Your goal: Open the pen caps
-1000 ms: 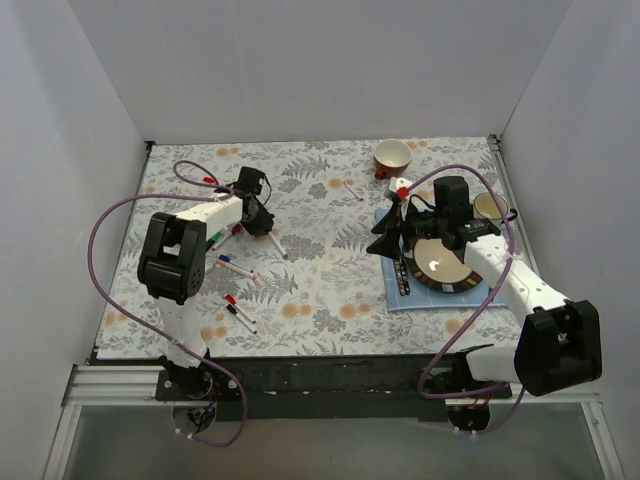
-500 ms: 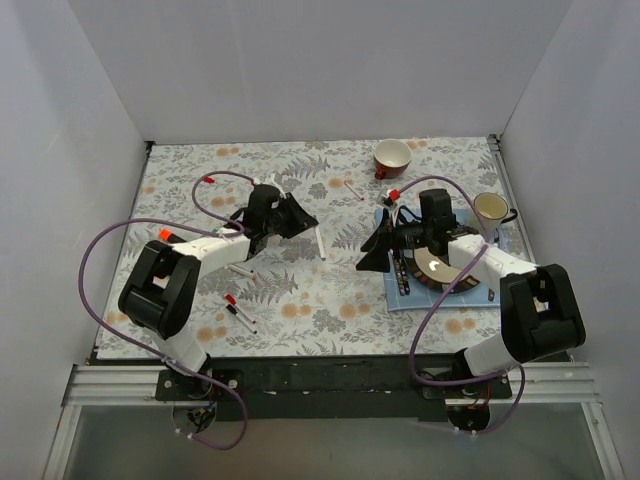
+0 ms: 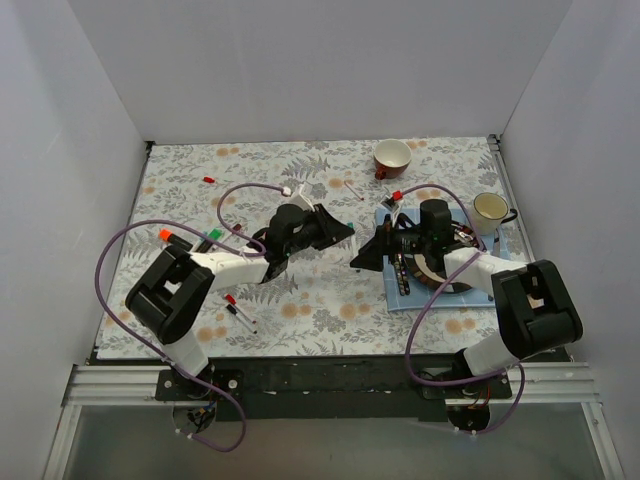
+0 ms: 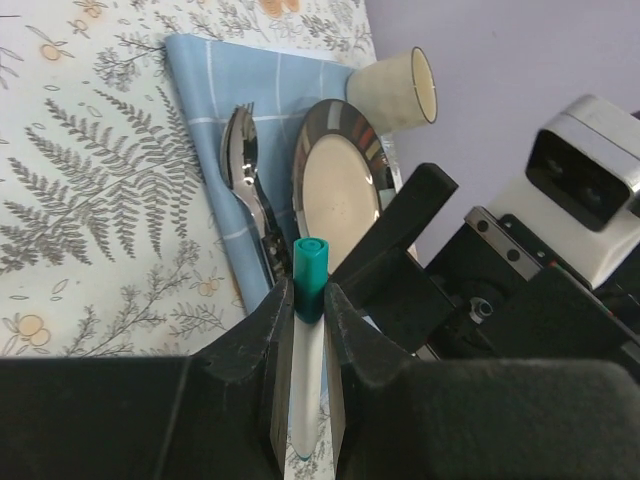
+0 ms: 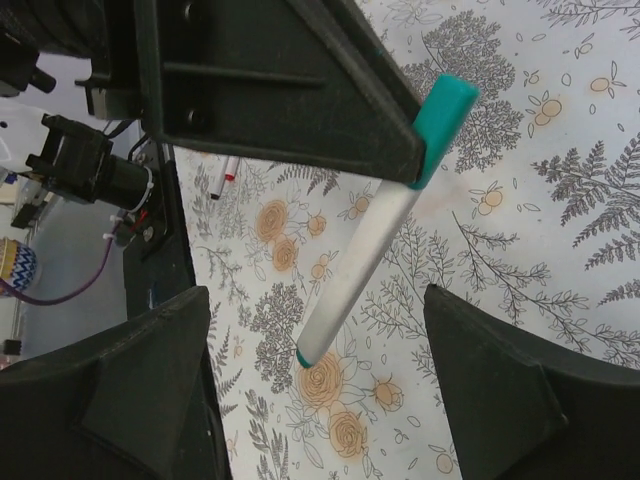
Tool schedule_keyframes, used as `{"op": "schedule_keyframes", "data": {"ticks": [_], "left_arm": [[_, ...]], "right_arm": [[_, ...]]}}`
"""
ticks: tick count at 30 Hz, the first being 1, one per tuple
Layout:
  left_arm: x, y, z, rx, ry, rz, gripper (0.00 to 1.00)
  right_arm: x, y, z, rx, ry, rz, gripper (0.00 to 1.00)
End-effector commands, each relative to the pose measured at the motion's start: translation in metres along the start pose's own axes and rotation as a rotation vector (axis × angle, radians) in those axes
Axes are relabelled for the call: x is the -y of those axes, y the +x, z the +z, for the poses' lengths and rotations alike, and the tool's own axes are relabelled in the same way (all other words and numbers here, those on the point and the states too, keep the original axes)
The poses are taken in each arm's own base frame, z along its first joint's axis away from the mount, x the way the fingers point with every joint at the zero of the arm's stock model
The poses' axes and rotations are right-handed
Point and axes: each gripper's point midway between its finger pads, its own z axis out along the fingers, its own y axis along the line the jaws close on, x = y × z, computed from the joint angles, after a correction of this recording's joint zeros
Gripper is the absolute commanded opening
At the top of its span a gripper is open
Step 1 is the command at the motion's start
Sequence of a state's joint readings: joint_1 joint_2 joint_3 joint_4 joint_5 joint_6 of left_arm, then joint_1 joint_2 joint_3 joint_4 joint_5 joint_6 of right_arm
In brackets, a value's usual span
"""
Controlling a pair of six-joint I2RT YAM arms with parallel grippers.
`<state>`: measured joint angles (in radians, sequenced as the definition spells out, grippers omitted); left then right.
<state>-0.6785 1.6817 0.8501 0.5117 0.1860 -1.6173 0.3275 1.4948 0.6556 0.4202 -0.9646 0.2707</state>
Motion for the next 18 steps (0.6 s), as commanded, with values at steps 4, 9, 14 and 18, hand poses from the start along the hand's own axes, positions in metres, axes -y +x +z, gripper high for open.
{"op": "schedule_keyframes", "data": {"ticks": [4, 9, 14, 18], "left_arm": [[0.035, -0.004, -0.008, 0.081, 0.131, 0.002, 0.00], [0.044, -0.007, -0.013, 0.112, 0.166, 0.009, 0.00], [0.049, -0.011, -0.021, 0.154, 0.201, 0.011, 0.00], [0.050, -0.011, -0.023, 0.156, 0.212, 0.018, 0.04]], "right_arm": [[0.000, -0.009, 0.005, 0.042, -0.021, 0.027, 0.82], [-0.005, -0.009, 0.006, 0.033, -0.062, 0.076, 0.56], [-0.012, -0.012, 0.006, 0.021, -0.106, 0.087, 0.15], [-0.014, -0.013, 0.007, 0.003, -0.130, 0.094, 0.01]]}}
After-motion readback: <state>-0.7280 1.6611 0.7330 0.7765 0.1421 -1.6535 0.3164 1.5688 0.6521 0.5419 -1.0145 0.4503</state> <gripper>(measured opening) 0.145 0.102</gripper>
